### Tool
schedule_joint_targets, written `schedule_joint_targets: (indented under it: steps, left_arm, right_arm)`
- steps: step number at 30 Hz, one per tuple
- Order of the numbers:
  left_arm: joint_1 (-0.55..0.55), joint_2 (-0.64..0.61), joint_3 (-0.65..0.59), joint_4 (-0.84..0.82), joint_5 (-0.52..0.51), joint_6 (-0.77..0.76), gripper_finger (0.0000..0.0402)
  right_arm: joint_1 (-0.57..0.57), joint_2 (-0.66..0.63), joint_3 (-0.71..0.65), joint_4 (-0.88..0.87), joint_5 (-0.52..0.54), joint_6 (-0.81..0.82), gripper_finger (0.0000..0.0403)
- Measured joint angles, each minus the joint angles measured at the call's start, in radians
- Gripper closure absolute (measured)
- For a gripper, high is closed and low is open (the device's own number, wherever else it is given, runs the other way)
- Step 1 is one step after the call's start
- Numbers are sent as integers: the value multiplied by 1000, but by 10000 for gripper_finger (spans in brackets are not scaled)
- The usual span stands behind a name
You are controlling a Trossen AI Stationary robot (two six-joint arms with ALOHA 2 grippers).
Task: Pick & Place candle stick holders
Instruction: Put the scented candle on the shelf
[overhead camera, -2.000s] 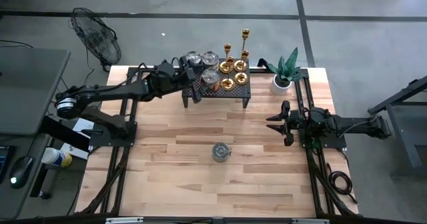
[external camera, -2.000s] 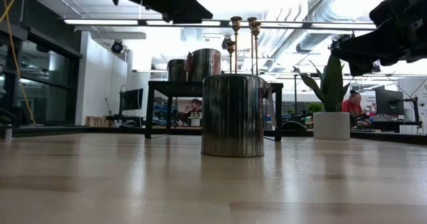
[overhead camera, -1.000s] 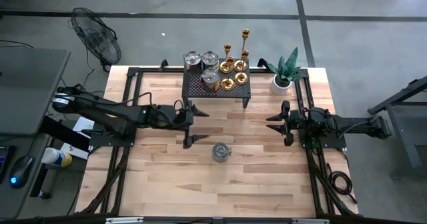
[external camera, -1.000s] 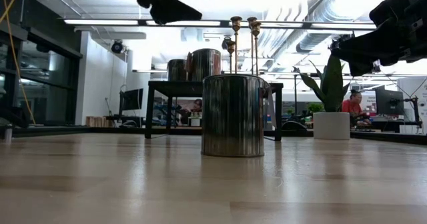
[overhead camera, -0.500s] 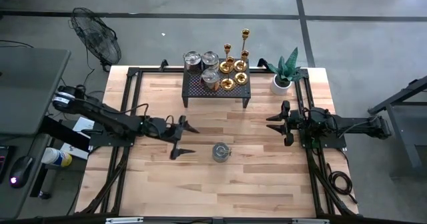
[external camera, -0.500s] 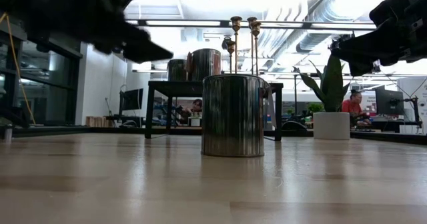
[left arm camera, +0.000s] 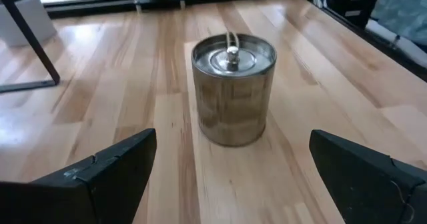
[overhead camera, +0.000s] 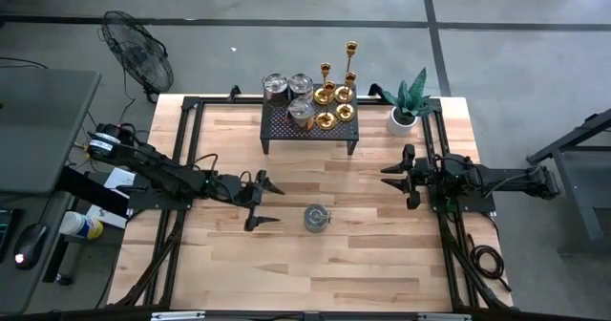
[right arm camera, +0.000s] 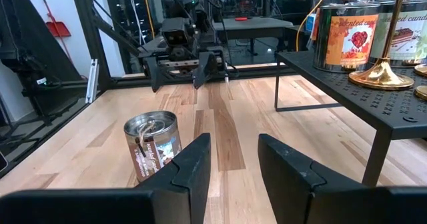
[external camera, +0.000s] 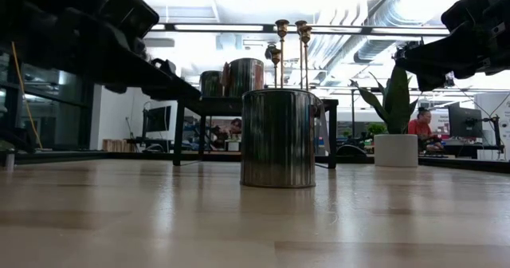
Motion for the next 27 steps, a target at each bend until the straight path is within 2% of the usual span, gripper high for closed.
schedule_joint_targets:
  steps: [5, 8, 13, 20, 27]
  left_arm:
    - [0, 101, 0, 93, -15, 18, 16]
    - [0, 188, 0, 235, -24, 47, 16]
    - [-31, 320, 2, 421, -119, -28, 16]
    - [-37, 394, 10, 484, -121, -47, 16]
    - [-45, 468, 64, 498, -75, -15, 16]
  right_arm:
    - [0, 0, 0, 0, 0, 0, 285]
    - [0, 0, 0, 0, 0, 0, 285]
    - [0, 0, 0, 0, 0, 0, 285]
    - [0, 0, 0, 0, 0, 0, 285]
    - [0, 0, 0, 0, 0, 0, 285]
